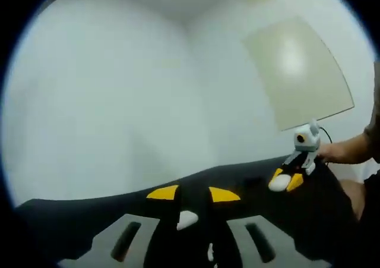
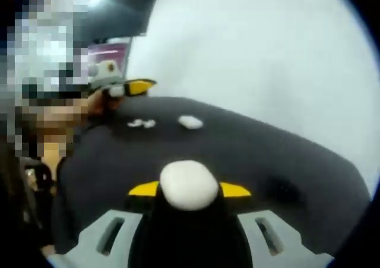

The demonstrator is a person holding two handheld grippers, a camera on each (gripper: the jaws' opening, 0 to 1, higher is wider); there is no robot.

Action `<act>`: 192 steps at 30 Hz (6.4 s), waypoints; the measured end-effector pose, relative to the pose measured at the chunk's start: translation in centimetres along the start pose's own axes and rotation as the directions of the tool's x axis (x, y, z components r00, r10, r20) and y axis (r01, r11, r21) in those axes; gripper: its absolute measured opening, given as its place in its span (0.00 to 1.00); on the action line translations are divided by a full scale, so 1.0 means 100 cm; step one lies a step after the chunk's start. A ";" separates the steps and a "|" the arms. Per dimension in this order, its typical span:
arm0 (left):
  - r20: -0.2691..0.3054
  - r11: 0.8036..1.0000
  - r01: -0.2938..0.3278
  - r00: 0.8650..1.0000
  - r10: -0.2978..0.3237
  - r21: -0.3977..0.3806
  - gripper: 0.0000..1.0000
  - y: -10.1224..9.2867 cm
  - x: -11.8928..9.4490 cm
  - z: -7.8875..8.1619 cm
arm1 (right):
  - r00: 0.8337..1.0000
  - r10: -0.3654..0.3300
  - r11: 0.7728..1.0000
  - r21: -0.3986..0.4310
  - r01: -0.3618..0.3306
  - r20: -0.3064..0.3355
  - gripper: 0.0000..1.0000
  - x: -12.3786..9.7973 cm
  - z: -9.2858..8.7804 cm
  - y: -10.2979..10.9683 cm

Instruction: Pick up three earphones and place each one into its charging case using tactile feedback, ensure that each earphone is properly inserted and securely positioned inside the case.

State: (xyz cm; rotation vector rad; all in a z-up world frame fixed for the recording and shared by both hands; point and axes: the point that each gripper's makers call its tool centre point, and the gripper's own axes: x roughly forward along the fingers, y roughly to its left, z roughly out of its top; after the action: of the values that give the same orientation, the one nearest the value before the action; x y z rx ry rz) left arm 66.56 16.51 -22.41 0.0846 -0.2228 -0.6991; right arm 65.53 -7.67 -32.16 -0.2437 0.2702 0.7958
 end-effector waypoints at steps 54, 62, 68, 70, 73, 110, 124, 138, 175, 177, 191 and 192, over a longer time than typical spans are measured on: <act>-0.075 0.990 -0.124 0.990 0.119 -0.067 0.23 0.028 -0.002 -0.020 | 0.980 0.120 0.964 0.218 -0.153 0.159 0.58 0.081 0.064 0.058; -0.067 0.960 -0.261 0.965 0.255 -0.103 0.24 0.054 -0.014 -0.016 | 0.986 0.104 0.981 0.149 -0.123 0.130 0.55 0.111 0.085 0.052; -0.070 0.903 -0.298 0.954 0.291 -0.308 0.04 0.073 -0.023 -0.018 | 0.995 0.066 0.987 0.142 -0.076 0.077 0.53 0.142 0.081 0.047; -0.069 0.899 -0.311 0.950 0.305 -0.310 0.08 0.077 -0.025 -0.018 | 0.996 0.056 0.987 0.144 -0.065 0.067 0.53 0.154 0.078 0.045; -0.060 0.898 -0.329 0.943 0.326 -0.291 0.11 0.079 -0.025 -0.017 | 0.998 0.048 0.991 0.127 -0.051 0.030 0.53 0.171 0.071 0.042; -0.107 0.942 -0.286 0.957 0.270 -0.176 0.17 0.058 -0.006 -0.021 | 0.992 0.123 0.992 0.029 -0.122 -0.006 0.55 0.229 0.078 0.047; -0.119 0.929 -0.310 0.949 0.291 -0.203 0.24 0.064 -0.007 -0.025 | 0.995 0.102 0.995 0.024 -0.102 0.012 0.55 0.232 0.079 0.046; -0.106 0.916 -0.360 0.932 0.346 -0.178 0.26 0.074 -0.010 -0.025 | 0.996 0.087 0.996 -0.006 -0.087 -0.018 0.43 0.220 0.089 0.061; -0.141 0.939 -0.320 0.943 0.302 -0.124 0.22 0.069 -0.014 -0.035 | 0.976 0.218 0.975 0.027 -0.219 0.024 0.44 0.066 0.029 0.103; -0.140 0.940 -0.317 0.944 0.300 -0.124 0.22 0.068 -0.014 -0.035 | 0.973 0.222 0.972 0.068 -0.226 0.056 0.44 0.060 0.035 0.101; -0.058 0.994 -0.060 0.997 0.054 -0.095 0.26 0.009 -0.003 -0.015 | 0.953 0.301 0.952 0.049 -0.302 0.031 0.43 0.043 0.028 0.090; -0.059 0.996 -0.028 0.998 0.024 -0.080 0.26 0.001 -0.002 -0.014 | 0.953 0.300 0.952 0.047 -0.303 0.046 0.44 0.044 0.030 0.088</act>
State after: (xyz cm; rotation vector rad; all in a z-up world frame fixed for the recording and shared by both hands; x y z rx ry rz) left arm 66.80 16.67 -23.81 0.0249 -0.1395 -0.6778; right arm 62.48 2.20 -31.81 -0.1367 0.2960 1.0936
